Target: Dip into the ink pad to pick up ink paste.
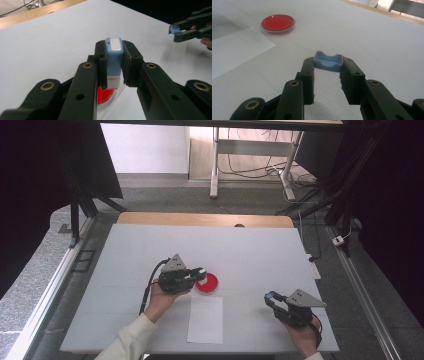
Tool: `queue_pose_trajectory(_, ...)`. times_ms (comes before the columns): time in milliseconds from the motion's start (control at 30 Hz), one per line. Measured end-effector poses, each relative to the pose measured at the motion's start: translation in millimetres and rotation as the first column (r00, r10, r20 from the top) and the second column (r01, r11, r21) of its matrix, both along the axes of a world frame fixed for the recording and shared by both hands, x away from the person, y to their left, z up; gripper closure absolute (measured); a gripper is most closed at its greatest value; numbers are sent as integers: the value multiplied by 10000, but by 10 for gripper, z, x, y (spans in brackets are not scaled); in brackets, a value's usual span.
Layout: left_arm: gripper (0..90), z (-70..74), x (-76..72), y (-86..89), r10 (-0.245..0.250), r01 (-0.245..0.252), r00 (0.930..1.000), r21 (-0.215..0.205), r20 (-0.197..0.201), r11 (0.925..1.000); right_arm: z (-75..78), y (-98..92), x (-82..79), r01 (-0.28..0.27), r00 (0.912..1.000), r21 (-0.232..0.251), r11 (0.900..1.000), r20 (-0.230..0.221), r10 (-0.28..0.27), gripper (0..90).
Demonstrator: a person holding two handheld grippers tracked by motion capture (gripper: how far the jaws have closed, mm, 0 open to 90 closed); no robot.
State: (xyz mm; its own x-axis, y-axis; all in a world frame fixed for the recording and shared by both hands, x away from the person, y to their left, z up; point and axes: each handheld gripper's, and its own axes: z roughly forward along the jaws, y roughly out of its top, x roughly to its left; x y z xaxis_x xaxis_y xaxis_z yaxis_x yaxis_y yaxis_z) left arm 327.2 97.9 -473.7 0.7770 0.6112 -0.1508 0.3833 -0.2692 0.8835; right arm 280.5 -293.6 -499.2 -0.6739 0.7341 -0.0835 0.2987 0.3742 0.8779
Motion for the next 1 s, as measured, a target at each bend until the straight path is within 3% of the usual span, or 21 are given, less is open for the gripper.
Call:
queue_pose_trajectory(267, 757, -21, 147, -38, 60, -61, 10000, 183, 32, 9998, -4, -1, -7, 23, 10000, -78, 10000, -24, -23, 646)
queue_pose_trajectory(667, 757, -99, 412, -141, 245, -252, 9997, 881, 90, 9958, -8, 11, -7, -15, 10000, -76, 10000, -19, 15, 646)
queue_pose_trajectory(833, 756, -151, 453, -141, 247, -234, 9996, 822, -157, 9963, -16, 17, 0, -37, 10000, -144, 9999, -50, 36, 646)
queue_pose_trajectory(1000, 757, -153, 430, -141, 134, -124, 9998, 606, -164, 9981, -20, 23, 3, -56, 10000, -145, 9999, -59, 55, 646)
